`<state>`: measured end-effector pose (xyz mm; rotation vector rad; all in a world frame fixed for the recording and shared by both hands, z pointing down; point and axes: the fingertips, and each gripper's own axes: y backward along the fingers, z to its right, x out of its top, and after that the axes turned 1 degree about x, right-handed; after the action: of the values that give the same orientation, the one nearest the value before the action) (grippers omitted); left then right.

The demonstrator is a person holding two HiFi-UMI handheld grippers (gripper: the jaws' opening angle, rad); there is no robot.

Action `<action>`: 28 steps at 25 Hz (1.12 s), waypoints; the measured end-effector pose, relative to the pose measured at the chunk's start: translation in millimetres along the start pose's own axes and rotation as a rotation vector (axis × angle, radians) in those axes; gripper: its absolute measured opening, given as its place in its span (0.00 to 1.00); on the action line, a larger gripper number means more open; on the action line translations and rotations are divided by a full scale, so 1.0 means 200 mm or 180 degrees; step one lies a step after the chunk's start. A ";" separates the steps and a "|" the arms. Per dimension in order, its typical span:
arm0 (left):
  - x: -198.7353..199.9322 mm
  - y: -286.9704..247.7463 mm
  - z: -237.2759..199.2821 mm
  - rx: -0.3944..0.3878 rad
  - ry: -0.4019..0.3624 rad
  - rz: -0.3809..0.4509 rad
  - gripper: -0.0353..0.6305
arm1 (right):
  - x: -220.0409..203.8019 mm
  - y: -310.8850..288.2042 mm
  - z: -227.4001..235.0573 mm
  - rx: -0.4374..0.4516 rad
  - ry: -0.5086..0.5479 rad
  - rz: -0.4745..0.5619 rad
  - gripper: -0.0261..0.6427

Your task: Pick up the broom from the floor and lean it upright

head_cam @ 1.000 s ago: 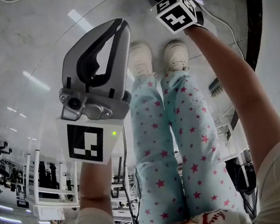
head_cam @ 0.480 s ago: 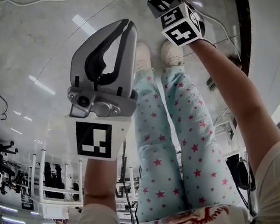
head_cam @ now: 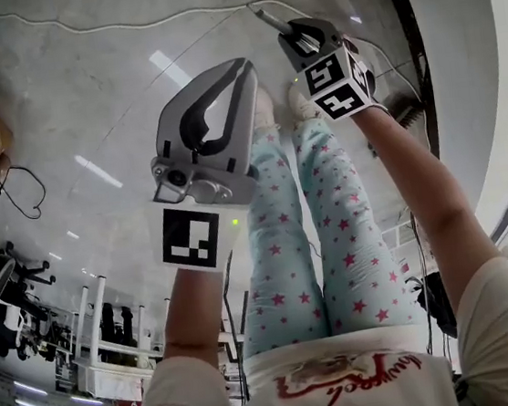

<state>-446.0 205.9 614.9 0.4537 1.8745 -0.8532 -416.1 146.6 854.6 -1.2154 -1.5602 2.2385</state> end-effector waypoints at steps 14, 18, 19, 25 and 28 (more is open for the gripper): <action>0.51 0.05 0.30 -0.0418 -0.0049 0.0026 0.09 | 0.28 0.82 0.11 -0.0653 -0.0194 0.0464 0.20; 0.64 0.07 0.41 -0.0741 -0.0237 0.0078 0.09 | 0.30 1.05 0.11 -0.0917 -0.0280 0.0624 0.20; 0.66 0.08 0.44 -0.0787 -0.0265 0.0087 0.09 | 0.29 1.11 0.10 -0.0938 -0.0269 0.0674 0.20; 0.78 0.16 0.66 -0.1051 -0.0378 0.0034 0.09 | 0.21 1.50 0.06 -0.1198 -0.0306 0.0769 0.20; 0.83 0.18 0.77 -0.1284 -0.0458 0.0011 0.09 | 0.16 1.69 0.09 -0.1476 -0.0485 0.0794 0.19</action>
<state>-400.3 108.9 412.1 0.1410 1.8504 -0.4721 -344.5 0.4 555.5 -1.4487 -2.1872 2.2283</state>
